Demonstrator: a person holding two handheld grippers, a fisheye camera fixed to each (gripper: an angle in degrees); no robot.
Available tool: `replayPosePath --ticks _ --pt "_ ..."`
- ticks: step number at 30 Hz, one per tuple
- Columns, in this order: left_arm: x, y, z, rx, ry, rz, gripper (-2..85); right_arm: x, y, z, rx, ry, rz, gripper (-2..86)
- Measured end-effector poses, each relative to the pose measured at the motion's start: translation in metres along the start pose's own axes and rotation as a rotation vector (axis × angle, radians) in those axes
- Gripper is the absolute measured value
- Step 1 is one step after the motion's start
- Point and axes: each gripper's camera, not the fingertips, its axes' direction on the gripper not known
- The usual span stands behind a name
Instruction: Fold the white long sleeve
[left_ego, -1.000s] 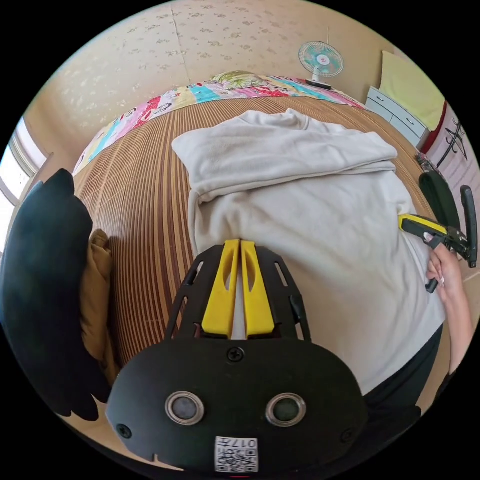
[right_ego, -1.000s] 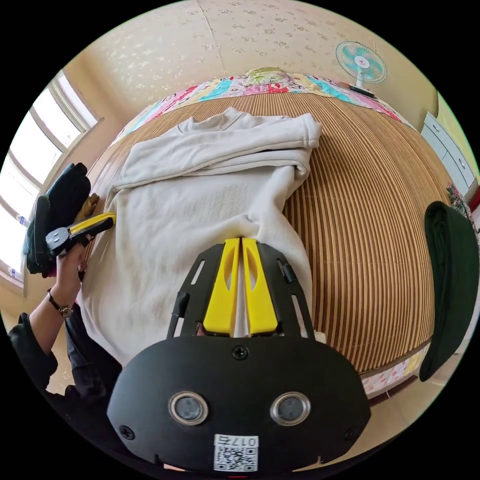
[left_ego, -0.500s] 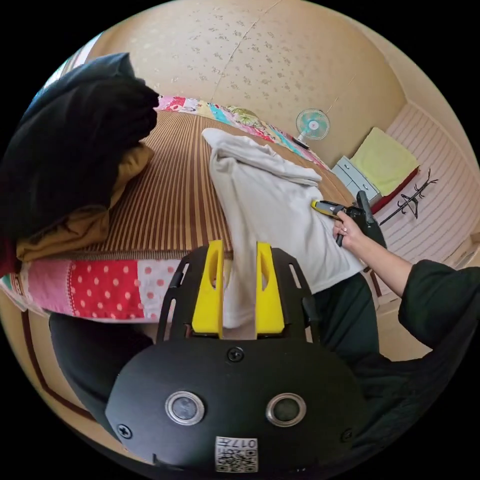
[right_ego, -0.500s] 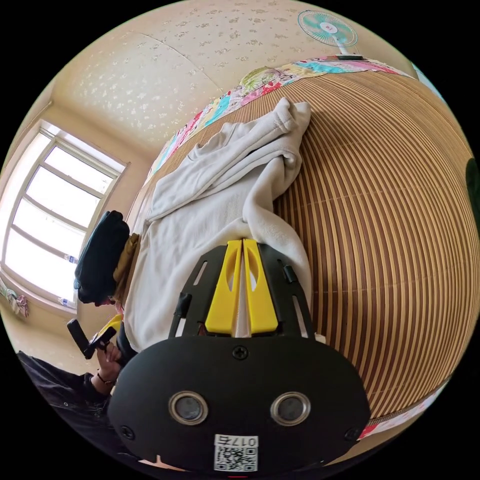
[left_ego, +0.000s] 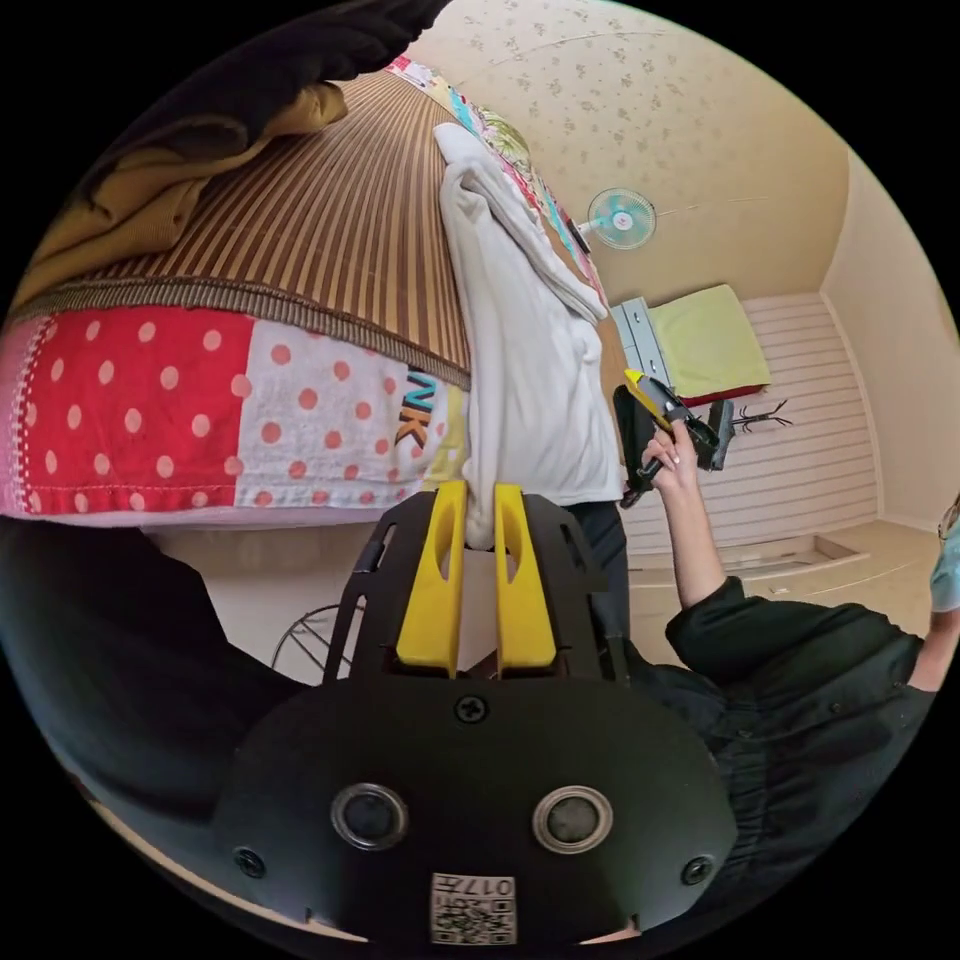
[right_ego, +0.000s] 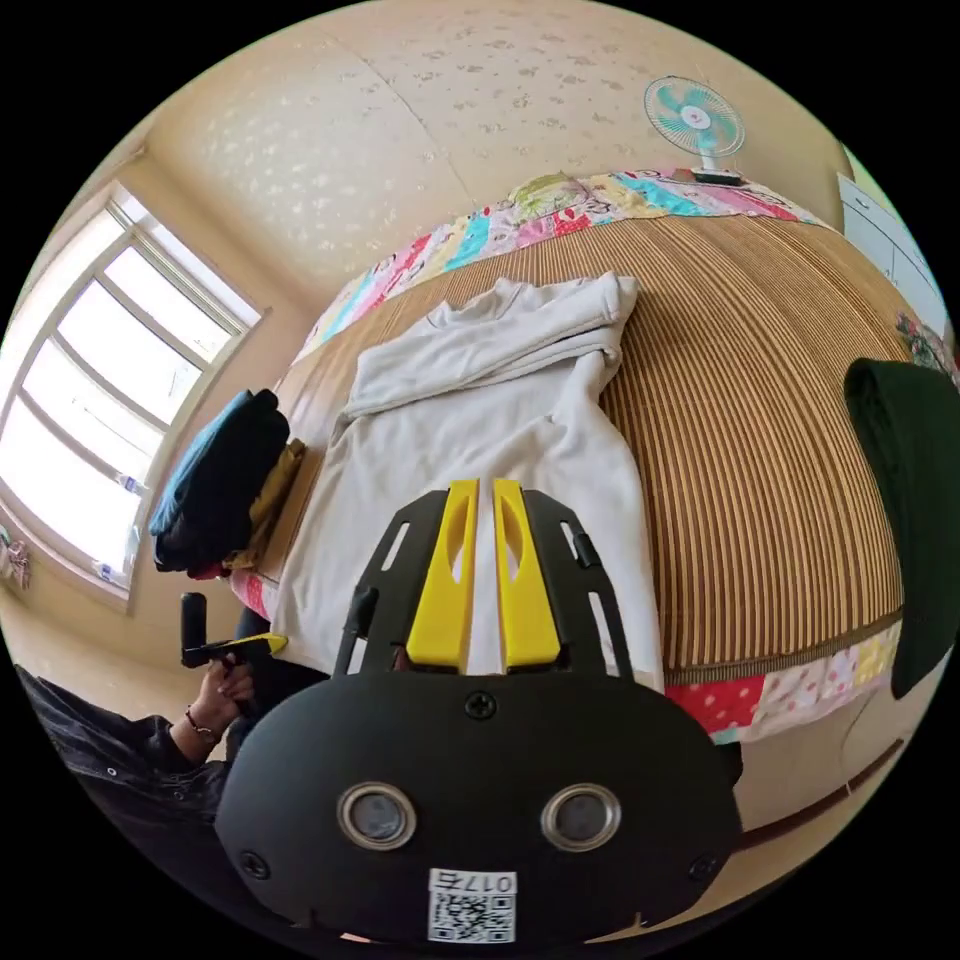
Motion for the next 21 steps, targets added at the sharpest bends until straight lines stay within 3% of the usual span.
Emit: replayPosePath --ticks 5,7,10,13,17,19,21 --pt "0.004 0.003 -0.061 0.050 0.159 -0.008 5.1 0.066 0.060 -0.054 -0.144 0.196 0.122 11.9" --pt "0.012 0.000 -0.084 0.056 0.185 0.006 5.0 0.103 0.083 -0.049 -0.305 0.082 0.195 13.7" --pt "0.021 -0.004 -0.112 0.067 0.228 0.024 5.0 0.109 0.103 -0.056 -0.330 -0.129 0.184 12.3" --pt "0.023 -0.005 -0.142 0.108 0.297 0.032 5.0 0.111 0.115 -0.071 -0.338 -0.097 0.152 6.3" --pt "0.026 -0.004 -0.184 0.153 0.380 0.044 5.0 0.129 0.126 -0.108 -0.188 -0.372 0.180 4.0" --pt "0.046 -0.004 -0.223 0.211 0.466 0.121 5.0 0.135 0.134 -0.146 -0.010 -0.621 0.163 3.5" --pt "0.071 -0.005 -0.256 0.251 0.530 0.227 5.1 0.124 0.135 -0.175 0.089 -0.737 0.078 3.2"
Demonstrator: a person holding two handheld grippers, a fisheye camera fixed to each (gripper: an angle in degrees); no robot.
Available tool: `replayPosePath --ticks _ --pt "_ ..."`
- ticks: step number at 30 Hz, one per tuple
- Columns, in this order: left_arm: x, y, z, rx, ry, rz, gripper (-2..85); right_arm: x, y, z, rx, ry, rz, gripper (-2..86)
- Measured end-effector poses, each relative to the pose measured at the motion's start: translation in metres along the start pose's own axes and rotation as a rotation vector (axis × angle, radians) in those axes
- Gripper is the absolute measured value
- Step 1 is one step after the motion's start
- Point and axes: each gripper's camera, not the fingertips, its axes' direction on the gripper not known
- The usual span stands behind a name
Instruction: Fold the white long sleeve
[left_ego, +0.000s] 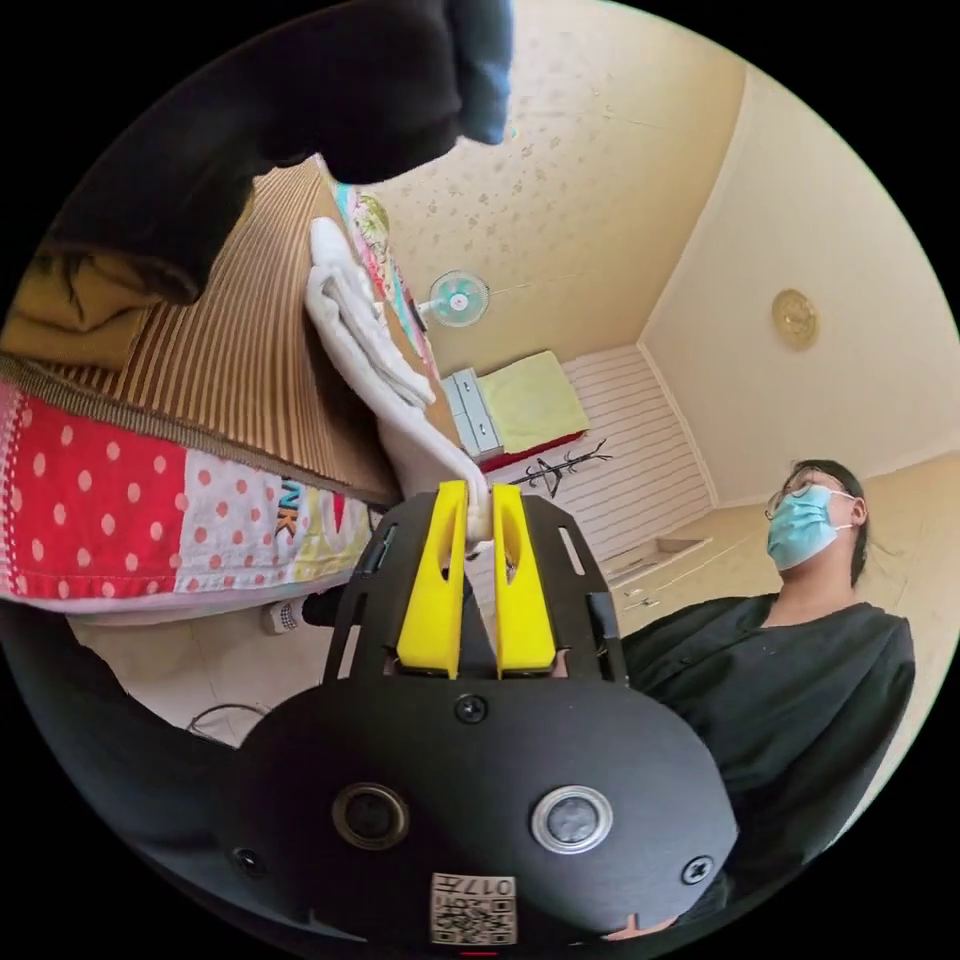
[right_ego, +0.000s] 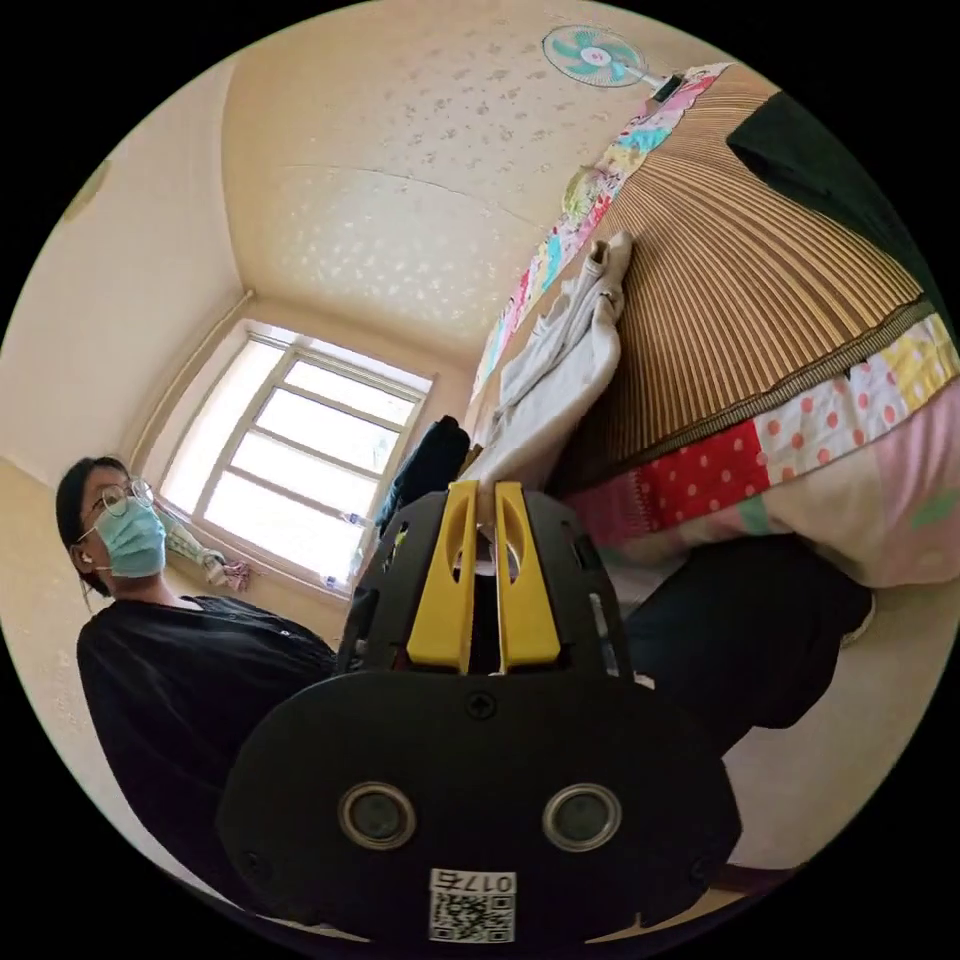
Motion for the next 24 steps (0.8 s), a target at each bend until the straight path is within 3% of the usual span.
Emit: replayPosePath --ticks 4,8,13,17,20,22,24 --pt "0.081 -0.028 -0.024 -0.011 0.262 0.275 5.1 -0.076 0.004 -0.016 0.066 -0.254 -0.312 2.8" --pt "0.098 -0.038 -0.035 0.030 0.356 0.322 5.1 -0.103 0.013 -0.024 0.130 -0.352 -0.446 2.9" --pt "0.012 -0.056 -0.005 0.137 -0.053 -0.068 5.1 -0.043 -0.023 0.005 0.149 0.075 -0.062 3.1" --pt "-0.014 -0.104 0.039 0.190 -0.155 -0.104 5.1 -0.018 -0.074 0.052 0.162 0.190 0.043 3.4" --pt "-0.029 -0.167 0.073 0.248 -0.361 -0.065 5.2 -0.015 -0.131 0.096 0.201 0.313 0.005 4.1" --pt "-0.068 -0.218 0.119 0.178 -0.494 -0.041 5.8 0.002 -0.170 0.137 0.224 0.455 -0.041 5.3" --pt "-0.091 -0.234 0.144 0.171 -0.610 -0.088 9.2 0.037 -0.188 0.168 0.219 0.520 0.058 8.9"
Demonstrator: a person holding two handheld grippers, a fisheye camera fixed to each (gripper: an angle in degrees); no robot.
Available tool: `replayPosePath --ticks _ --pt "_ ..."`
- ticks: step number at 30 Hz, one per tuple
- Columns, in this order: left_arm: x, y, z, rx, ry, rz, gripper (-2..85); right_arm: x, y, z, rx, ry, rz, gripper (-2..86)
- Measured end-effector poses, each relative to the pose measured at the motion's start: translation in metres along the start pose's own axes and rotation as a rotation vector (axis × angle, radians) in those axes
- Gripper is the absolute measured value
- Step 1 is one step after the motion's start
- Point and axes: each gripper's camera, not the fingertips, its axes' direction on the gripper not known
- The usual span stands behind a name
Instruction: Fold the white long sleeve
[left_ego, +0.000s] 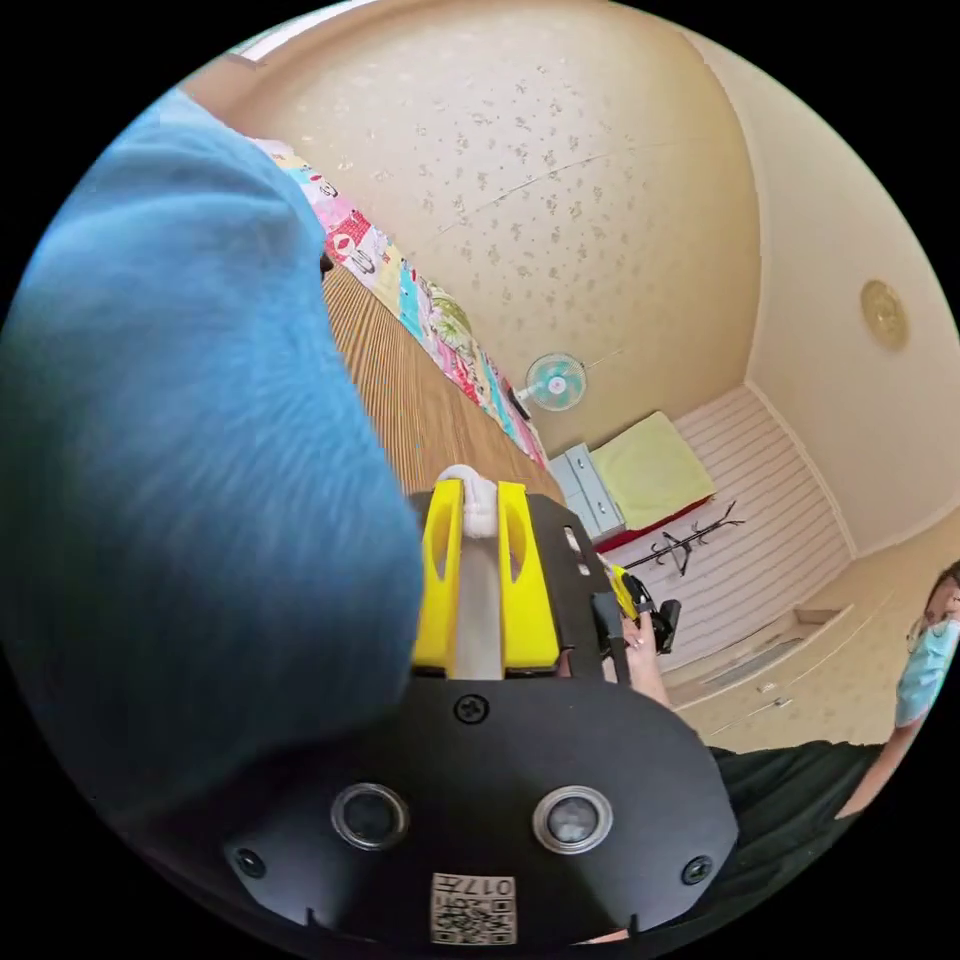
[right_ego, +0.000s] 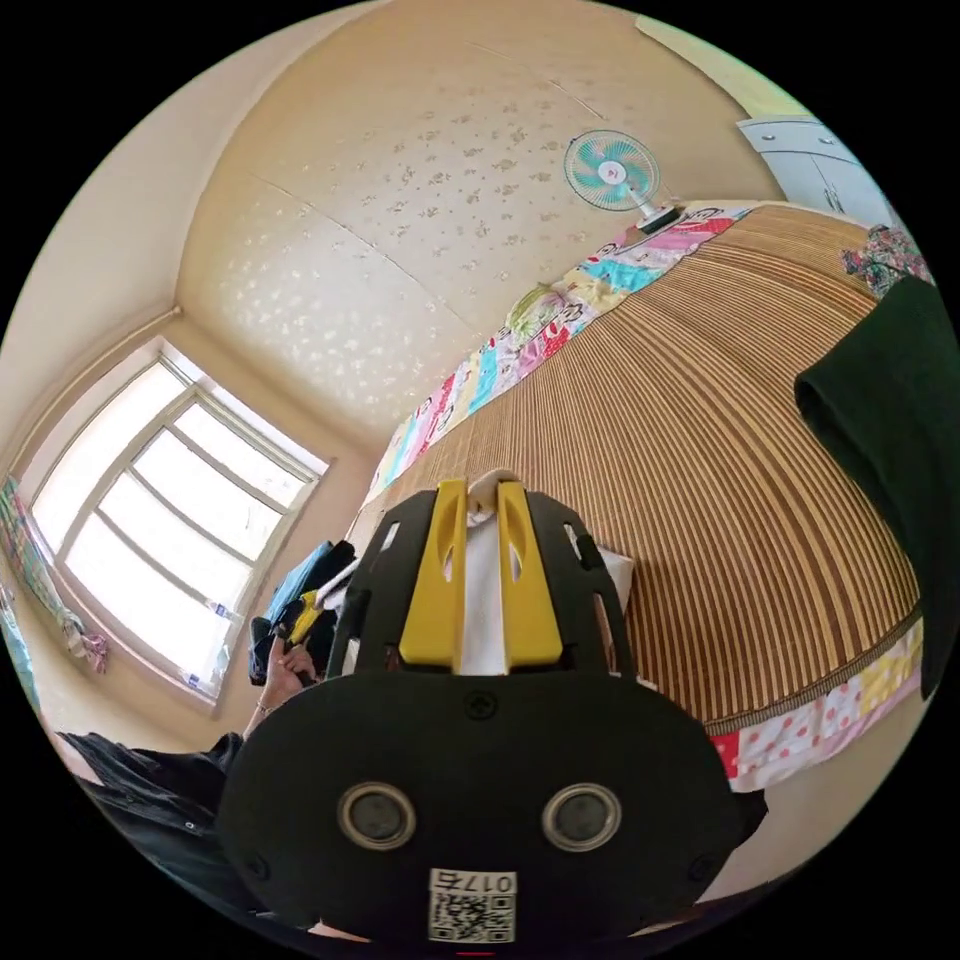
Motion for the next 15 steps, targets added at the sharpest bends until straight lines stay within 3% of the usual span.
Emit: replayPosePath --ticks 3,8,12,15 --pt "0.011 0.007 0.024 0.029 -0.090 0.072 13.2 0.012 0.007 0.044 0.009 0.048 0.094 12.3" --pt "0.007 0.066 0.052 -0.090 -0.182 0.149 13.5 -0.023 0.052 0.078 -0.016 0.141 -0.071 12.4" --pt "-0.024 0.143 0.059 -0.172 -0.295 0.062 15.3 -0.057 0.110 0.122 -0.110 0.385 -0.311 10.4" --pt "-0.055 0.197 0.062 -0.196 -0.219 -0.068 16.4 -0.052 0.139 0.184 -0.245 0.717 -0.467 7.0"
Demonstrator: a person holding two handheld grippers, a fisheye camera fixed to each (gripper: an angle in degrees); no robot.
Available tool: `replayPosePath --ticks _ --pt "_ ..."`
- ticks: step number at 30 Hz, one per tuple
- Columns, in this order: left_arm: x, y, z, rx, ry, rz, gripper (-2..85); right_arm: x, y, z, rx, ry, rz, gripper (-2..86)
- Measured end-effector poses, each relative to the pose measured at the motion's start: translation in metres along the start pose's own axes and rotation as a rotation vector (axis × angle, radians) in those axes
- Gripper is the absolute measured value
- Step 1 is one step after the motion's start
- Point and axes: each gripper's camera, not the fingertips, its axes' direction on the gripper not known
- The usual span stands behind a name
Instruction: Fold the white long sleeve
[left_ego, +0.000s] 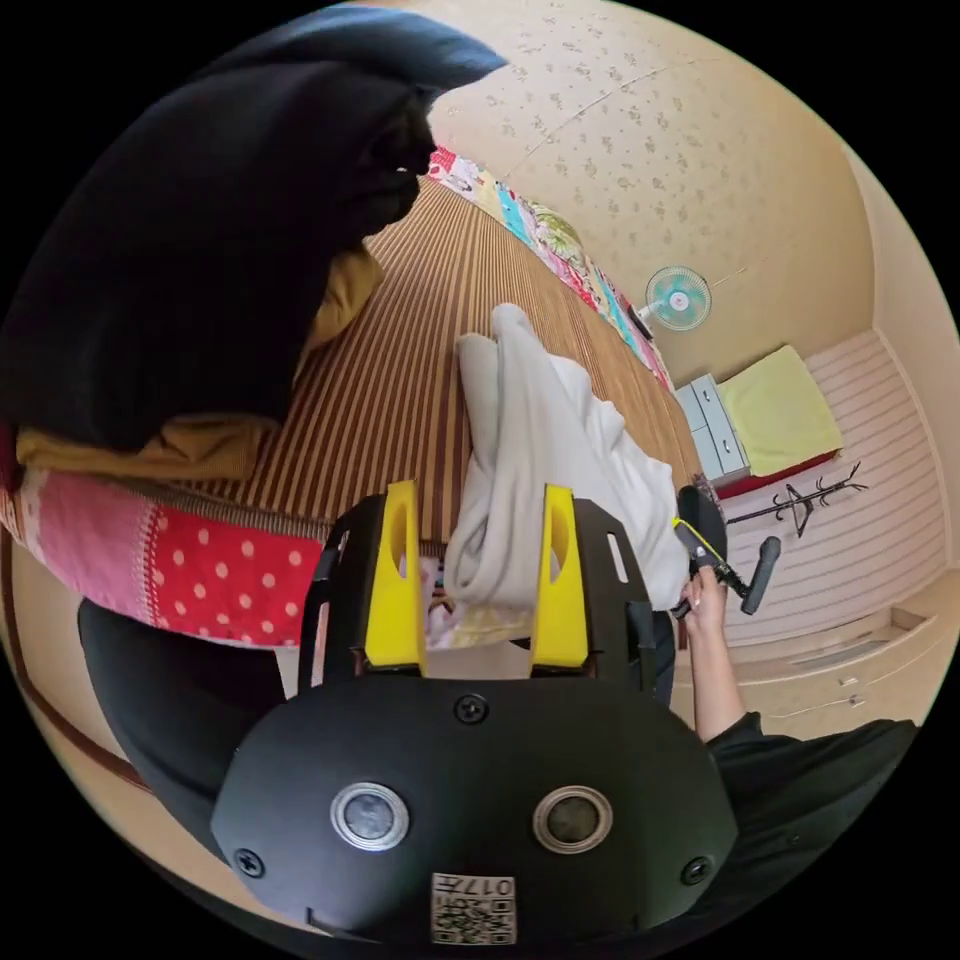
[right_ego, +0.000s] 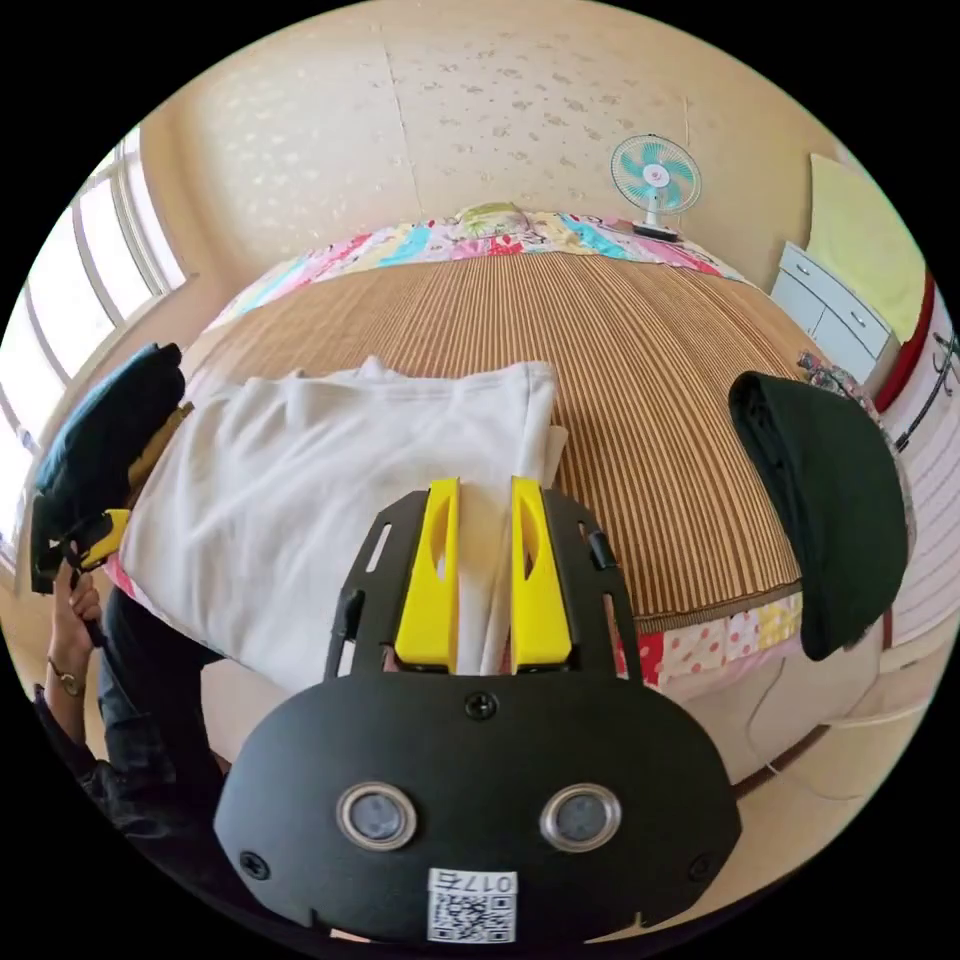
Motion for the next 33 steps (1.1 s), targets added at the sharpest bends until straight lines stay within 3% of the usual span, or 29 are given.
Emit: replayPosePath --ticks 4,6,8,11,13,16,21,24,27,29,33 --pt "-0.032 0.034 0.028 -0.034 0.140 -0.092 12.9 -0.031 -0.038 0.001 -0.094 0.115 0.083 5.4" --pt "-0.041 0.035 0.047 -0.086 0.200 -0.130 10.6 -0.053 -0.054 -0.018 -0.029 0.133 0.116 5.9" --pt "-0.033 0.038 0.043 -0.041 0.217 -0.104 8.0 -0.084 -0.069 -0.044 0.063 0.000 0.082 7.2" --pt "0.026 0.045 0.028 0.073 0.179 0.099 6.5 -0.132 -0.099 -0.061 0.060 -0.435 -0.017 10.7" --pt "0.083 0.052 0.037 0.076 0.134 0.267 6.4 -0.166 -0.127 -0.051 -0.075 -0.786 -0.100 16.0" --pt "0.145 0.070 0.055 0.089 0.023 0.454 6.2 -0.211 -0.160 -0.024 -0.309 -0.986 -0.186 21.4" --pt "0.198 0.109 0.090 0.095 -0.012 0.604 5.9 -0.271 -0.180 -0.005 -0.512 -0.766 -0.380 21.2" --pt "0.210 0.136 0.102 0.096 -0.083 0.639 6.3 -0.292 -0.173 -0.018 -0.494 -0.475 -0.555 12.3" --pt "0.201 0.162 0.083 0.150 -0.008 0.700 6.3 -0.252 -0.169 -0.056 -0.321 -0.459 -0.613 8.7" --pt "0.185 0.171 0.072 0.181 0.027 0.699 5.8 -0.194 -0.166 -0.076 -0.218 -0.575 -0.552 8.2" --pt "0.130 0.156 0.099 0.034 0.070 0.583 6.5 -0.024 -0.120 -0.096 0.018 -0.841 -0.369 8.1"
